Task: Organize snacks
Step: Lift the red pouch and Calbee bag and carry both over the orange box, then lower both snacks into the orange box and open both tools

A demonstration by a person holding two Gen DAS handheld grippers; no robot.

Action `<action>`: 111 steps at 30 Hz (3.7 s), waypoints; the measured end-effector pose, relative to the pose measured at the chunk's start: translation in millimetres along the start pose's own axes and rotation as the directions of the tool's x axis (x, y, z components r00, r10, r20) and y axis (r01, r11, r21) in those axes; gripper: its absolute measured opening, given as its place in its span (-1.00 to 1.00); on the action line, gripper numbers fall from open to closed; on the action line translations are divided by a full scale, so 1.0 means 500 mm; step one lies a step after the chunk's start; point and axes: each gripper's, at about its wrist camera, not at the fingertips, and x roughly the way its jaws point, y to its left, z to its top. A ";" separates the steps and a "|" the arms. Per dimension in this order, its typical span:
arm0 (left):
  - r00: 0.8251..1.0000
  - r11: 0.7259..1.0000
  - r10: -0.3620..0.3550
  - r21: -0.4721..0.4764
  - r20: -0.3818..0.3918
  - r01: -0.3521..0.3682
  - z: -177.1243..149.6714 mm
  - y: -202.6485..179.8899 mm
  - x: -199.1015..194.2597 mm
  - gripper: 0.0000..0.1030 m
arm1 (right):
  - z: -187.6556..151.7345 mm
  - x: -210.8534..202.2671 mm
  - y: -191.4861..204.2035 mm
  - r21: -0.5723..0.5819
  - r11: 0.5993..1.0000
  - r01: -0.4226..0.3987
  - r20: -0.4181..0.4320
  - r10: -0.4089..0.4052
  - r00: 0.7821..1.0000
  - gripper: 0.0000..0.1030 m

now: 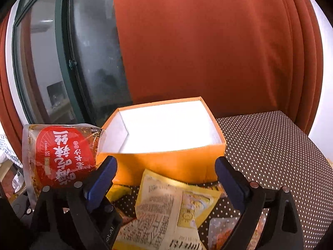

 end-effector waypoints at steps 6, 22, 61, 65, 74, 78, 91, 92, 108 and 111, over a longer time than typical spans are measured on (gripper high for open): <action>0.999 1.000 0.005 0.006 -0.037 -0.005 -0.042 -0.002 -0.001 -0.20 | -0.046 0.000 0.000 0.012 1.000 -0.002 -0.043 0.003 0.999 0.95; 0.985 1.000 0.017 0.004 -0.173 -0.017 -0.123 -0.004 0.079 -0.21 | -0.132 0.097 -0.014 0.051 0.999 -0.011 -0.193 0.021 0.981 0.97; 0.999 0.999 0.032 0.024 -0.010 -0.032 -0.026 -0.017 -0.051 -0.22 | -0.025 -0.022 -0.003 0.024 0.998 -0.063 -0.065 0.065 0.996 0.35; 0.999 0.999 0.037 0.023 0.014 -0.038 0.011 -0.016 -0.052 -0.22 | 0.012 -0.028 0.004 0.021 0.997 -0.071 -0.035 0.072 0.997 0.35; 0.998 0.999 0.034 0.008 0.058 -0.034 0.079 -0.011 -0.011 -0.22 | 0.097 0.007 0.008 0.009 0.997 -0.078 0.016 0.077 0.997 0.35; 0.998 1.000 0.026 0.001 0.061 -0.026 0.100 -0.009 0.025 -0.21 | 0.129 0.037 0.009 -0.004 0.998 -0.060 0.035 0.060 0.998 0.35; 0.998 0.998 0.045 -0.031 -0.042 -0.047 0.123 -0.010 0.220 -0.20 | 0.181 0.238 -0.020 0.021 0.999 -0.039 -0.002 0.039 0.999 0.36; 0.998 0.998 0.046 -0.030 -0.053 -0.047 0.120 -0.010 0.233 -0.20 | 0.179 0.253 -0.022 0.027 0.999 -0.040 -0.011 0.040 0.999 0.36; 0.976 0.996 0.072 -0.033 -0.205 -0.081 0.091 0.018 0.335 0.68 | 0.147 0.379 -0.027 0.028 1.000 0.001 -0.109 0.002 0.994 0.54; 0.975 0.997 0.049 -0.047 -0.217 -0.060 0.097 0.025 0.343 0.71 | 0.151 0.373 -0.021 0.008 1.000 0.014 -0.099 -0.013 0.995 0.83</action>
